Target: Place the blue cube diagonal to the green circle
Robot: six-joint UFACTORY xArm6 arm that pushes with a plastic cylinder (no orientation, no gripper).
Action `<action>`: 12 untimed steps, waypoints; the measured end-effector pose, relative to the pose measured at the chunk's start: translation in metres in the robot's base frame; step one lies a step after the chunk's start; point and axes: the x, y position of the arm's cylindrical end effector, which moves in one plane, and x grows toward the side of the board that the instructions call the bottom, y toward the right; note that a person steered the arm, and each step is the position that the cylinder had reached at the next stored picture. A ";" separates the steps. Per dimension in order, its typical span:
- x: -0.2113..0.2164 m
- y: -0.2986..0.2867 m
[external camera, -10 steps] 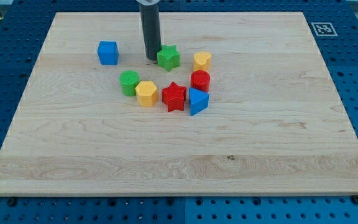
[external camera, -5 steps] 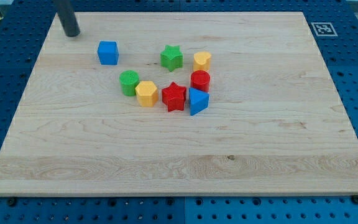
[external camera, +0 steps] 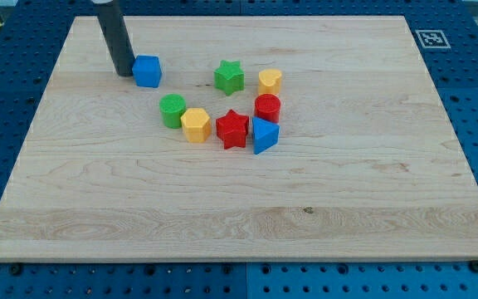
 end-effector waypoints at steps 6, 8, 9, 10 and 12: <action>-0.003 -0.009; -0.013 0.011; -0.013 0.023; -0.013 0.027; -0.013 0.031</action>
